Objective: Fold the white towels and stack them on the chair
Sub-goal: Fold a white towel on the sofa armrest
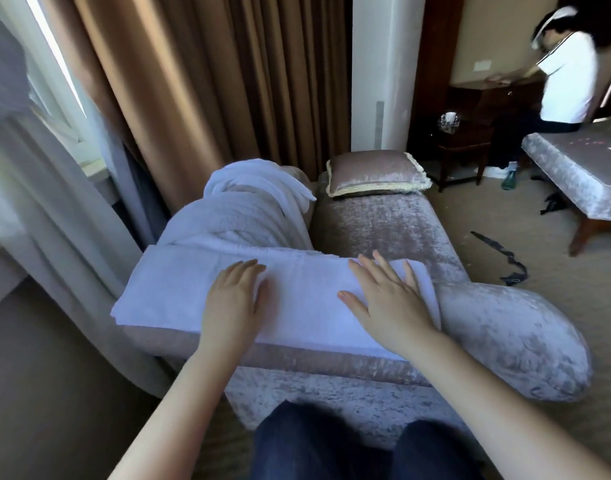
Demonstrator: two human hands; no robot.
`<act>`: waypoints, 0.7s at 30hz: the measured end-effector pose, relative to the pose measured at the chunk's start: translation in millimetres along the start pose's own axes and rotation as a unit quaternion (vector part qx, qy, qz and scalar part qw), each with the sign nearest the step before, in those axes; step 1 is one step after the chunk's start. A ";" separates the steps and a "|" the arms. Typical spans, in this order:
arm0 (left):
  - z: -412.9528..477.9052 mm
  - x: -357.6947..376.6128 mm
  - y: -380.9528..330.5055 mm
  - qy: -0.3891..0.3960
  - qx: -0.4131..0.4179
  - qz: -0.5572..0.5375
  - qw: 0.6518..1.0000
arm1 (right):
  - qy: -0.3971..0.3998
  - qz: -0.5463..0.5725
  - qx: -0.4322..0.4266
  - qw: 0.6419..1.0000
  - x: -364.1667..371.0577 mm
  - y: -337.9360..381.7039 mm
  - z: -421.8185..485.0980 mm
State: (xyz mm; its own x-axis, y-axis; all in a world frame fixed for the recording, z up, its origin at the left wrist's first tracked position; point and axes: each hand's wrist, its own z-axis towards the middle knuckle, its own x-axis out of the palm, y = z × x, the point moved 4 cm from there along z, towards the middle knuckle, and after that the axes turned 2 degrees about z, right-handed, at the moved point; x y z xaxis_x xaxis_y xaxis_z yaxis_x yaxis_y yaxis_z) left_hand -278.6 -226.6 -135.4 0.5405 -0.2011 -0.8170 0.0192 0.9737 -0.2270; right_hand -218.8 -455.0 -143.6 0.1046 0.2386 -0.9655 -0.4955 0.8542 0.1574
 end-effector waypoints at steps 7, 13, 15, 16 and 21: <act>-23.9 -71.0 125.8 -0.024 -0.259 0.067 0.963 | -0.027 -0.002 -0.078 0.997 18.8 71.4 44.7; -34.7 -59.9 163.3 0.052 -0.336 0.028 0.940 | -0.136 0.004 -0.077 0.988 30.2 74.1 48.7; -34.8 -60.9 167.5 0.036 -0.350 -0.011 0.936 | -0.140 -0.006 -0.080 0.987 29.7 74.0 46.5; -33.9 -63.8 172.2 0.031 -0.369 -0.039 0.928 | -0.136 -0.006 -0.077 0.988 30.5 73.8 45.9; -28.4 -84.7 185.9 0.018 -0.443 -0.243 0.863 | -0.135 -0.003 -0.071 0.988 31.9 72.6 45.0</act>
State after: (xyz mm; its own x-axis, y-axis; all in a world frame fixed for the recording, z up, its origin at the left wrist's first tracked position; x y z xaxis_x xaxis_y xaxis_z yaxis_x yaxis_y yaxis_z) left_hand -344.7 -31.7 -123.5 0.6233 -0.5803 -0.5241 -0.4225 0.3140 -0.8502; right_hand -212.6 -364.6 -153.6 0.3244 0.3649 -0.8727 -0.6085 0.7869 0.1028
